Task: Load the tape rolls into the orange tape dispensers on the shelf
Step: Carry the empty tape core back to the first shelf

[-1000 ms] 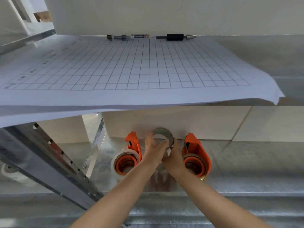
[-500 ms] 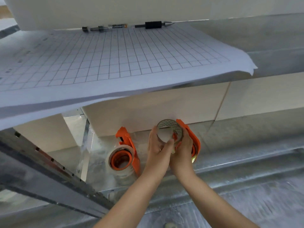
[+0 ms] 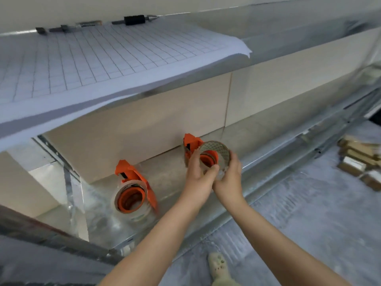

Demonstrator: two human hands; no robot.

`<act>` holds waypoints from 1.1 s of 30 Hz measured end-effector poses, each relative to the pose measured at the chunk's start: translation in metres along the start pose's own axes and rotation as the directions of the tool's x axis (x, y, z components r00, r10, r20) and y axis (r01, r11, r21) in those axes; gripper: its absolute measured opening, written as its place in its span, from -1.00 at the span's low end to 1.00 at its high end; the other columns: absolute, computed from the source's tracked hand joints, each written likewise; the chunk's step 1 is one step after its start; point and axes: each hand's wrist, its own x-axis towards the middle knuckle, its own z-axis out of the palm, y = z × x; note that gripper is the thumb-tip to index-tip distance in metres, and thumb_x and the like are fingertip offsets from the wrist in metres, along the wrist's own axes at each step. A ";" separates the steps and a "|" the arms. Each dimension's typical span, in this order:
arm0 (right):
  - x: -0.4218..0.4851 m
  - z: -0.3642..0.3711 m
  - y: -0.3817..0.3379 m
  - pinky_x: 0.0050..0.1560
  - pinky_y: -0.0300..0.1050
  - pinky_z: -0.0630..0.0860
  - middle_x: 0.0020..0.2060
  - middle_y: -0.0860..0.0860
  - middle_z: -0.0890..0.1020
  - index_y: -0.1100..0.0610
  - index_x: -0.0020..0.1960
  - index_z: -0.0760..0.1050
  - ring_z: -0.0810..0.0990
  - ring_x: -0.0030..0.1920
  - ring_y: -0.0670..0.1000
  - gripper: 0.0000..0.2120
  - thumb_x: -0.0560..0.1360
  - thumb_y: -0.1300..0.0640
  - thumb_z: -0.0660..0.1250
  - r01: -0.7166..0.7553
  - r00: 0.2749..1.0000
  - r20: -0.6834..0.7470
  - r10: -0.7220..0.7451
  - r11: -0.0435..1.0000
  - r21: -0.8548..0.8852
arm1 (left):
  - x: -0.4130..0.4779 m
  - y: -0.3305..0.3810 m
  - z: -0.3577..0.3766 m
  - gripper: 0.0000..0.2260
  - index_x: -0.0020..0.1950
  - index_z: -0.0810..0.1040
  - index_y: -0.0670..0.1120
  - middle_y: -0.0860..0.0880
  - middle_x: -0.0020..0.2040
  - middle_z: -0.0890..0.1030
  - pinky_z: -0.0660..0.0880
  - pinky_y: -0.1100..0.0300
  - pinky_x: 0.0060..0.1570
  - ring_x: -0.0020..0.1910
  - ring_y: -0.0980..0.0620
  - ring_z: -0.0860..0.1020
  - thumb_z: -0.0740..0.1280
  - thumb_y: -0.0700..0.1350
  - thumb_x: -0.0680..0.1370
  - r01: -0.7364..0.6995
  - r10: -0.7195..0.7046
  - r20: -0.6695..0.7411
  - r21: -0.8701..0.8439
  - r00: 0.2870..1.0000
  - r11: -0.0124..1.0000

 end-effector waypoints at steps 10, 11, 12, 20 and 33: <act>0.031 -0.086 0.027 0.23 -0.18 0.32 0.33 0.11 0.30 0.10 0.45 0.12 0.31 0.31 -0.05 -0.13 0.27 0.08 0.49 -0.061 0.989 -0.135 0.063 0.998 0.019 | 0.019 0.017 0.069 -0.56 0.41 0.29 -0.13 -0.06 0.40 0.42 0.28 0.03 0.42 0.38 0.05 0.37 0.28 -0.21 0.54 -0.096 0.081 0.196 0.067 0.977 0.993; 0.037 -0.099 0.032 0.25 -0.18 0.31 0.34 0.11 0.28 0.10 0.46 0.10 0.31 0.33 -0.02 -0.11 0.27 0.08 0.50 -0.067 0.987 -0.144 0.070 0.997 0.024 | 0.024 0.017 0.082 -0.51 0.45 0.25 -0.12 -0.06 0.44 0.37 0.24 0.03 0.45 0.42 0.05 0.32 0.28 -0.19 0.55 -0.090 0.071 0.201 0.085 0.977 0.992; 0.044 -0.113 0.036 0.29 -0.17 0.30 0.36 0.12 0.27 0.12 0.47 0.08 0.31 0.35 0.01 -0.09 0.27 0.07 0.51 -0.076 0.985 -0.154 0.080 0.997 0.030 | 0.030 0.017 0.097 -0.49 0.47 0.22 -0.12 -0.05 0.45 0.35 0.23 0.05 0.45 0.43 0.04 0.30 0.28 -0.19 0.55 -0.090 0.069 0.205 0.092 0.976 0.992; 0.102 -0.266 0.077 0.17 -0.19 0.40 0.13 0.03 0.40 0.12 0.28 0.35 0.46 0.14 -0.01 -0.28 0.20 0.01 0.53 -0.007 0.961 -0.277 0.002 1.000 -0.017 | 0.075 0.026 0.259 -0.57 0.40 0.32 -0.17 -0.03 0.27 0.46 0.42 0.15 0.22 0.19 0.05 0.46 0.27 -0.31 0.53 -0.194 0.186 0.180 0.032 0.966 0.980; 0.159 -0.469 0.149 0.16 -0.21 0.42 0.20 0.06 0.45 0.06 0.25 0.37 0.46 0.13 -0.08 -0.36 0.25 0.00 0.52 -0.076 0.913 -0.406 0.038 0.994 -0.077 | 0.106 0.051 0.476 -0.53 0.30 0.44 -0.12 -0.05 0.26 0.53 0.42 0.30 0.15 0.22 0.05 0.49 0.45 -0.19 0.42 -0.295 0.282 0.382 -0.027 0.880 0.955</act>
